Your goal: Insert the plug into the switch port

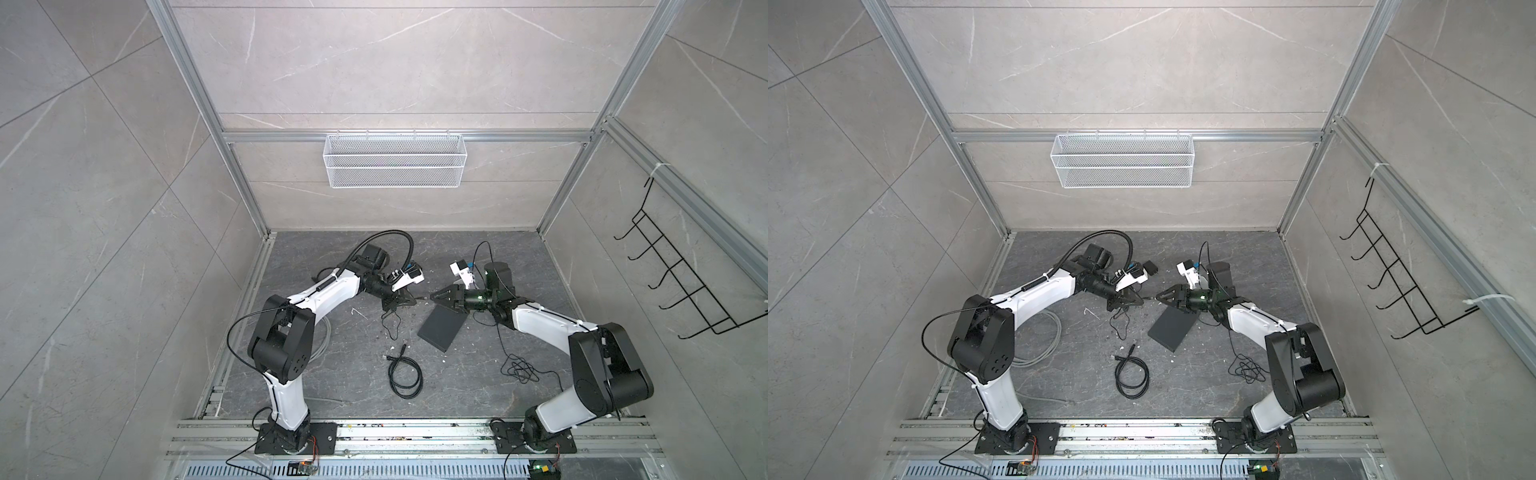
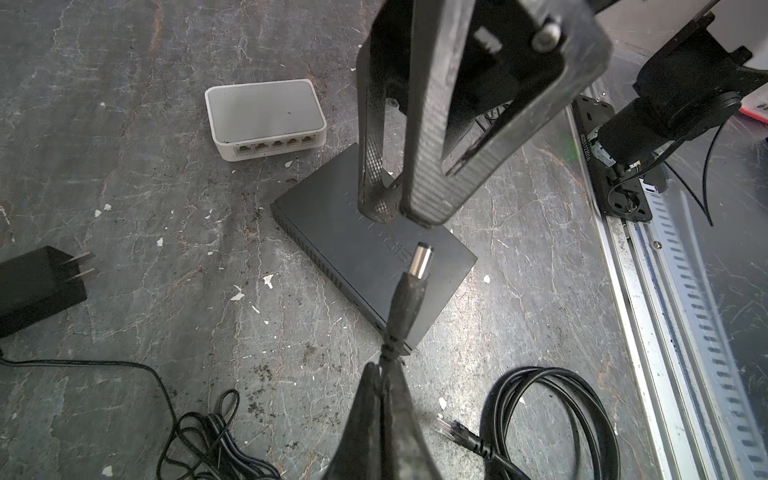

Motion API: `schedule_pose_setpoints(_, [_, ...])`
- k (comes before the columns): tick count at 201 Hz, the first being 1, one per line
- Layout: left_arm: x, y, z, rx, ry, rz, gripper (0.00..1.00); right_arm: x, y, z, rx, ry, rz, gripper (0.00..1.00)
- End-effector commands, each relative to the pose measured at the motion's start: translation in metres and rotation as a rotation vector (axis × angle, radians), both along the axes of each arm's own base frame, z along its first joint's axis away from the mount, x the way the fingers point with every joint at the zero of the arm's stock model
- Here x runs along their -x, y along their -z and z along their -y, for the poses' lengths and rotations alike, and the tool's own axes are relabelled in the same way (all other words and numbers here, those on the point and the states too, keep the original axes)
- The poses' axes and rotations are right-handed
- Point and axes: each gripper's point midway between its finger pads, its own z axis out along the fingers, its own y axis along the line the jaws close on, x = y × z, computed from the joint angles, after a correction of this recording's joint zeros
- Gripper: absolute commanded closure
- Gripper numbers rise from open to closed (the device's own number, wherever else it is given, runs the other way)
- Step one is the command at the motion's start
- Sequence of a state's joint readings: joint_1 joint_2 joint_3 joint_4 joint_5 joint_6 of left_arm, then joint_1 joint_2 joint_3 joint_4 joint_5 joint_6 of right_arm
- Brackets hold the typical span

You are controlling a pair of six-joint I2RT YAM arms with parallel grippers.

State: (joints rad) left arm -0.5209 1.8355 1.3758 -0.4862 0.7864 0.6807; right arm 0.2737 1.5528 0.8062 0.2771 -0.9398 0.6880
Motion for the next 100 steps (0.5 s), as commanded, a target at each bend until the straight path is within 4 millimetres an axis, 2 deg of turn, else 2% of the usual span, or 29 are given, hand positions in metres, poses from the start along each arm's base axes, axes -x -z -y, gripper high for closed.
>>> schedule_pose_setpoints(1, [-0.003, -0.012, 0.001, 0.030, -0.005, 0.009, 1.00, -0.007, -0.024, -0.006, -0.062, 0.044, 0.057, 0.56])
schedule_pose_setpoints(37, [-0.005, -0.011, 0.000, 0.023, -0.012, 0.010, 1.00, -0.004, -0.029, -0.021, -0.070, 0.010, 0.072, 0.57])
schedule_pose_setpoints(73, [-0.007, -0.011, 0.000, 0.024, -0.018, 0.007, 1.00, -0.001, -0.017, -0.026, 0.001, -0.002, 0.060, 0.61])
schedule_pose_setpoints(100, [-0.007, -0.012, 0.000, 0.026, -0.017, 0.009, 1.00, -0.003, -0.011, -0.028, 0.020, -0.005, 0.044, 0.69])
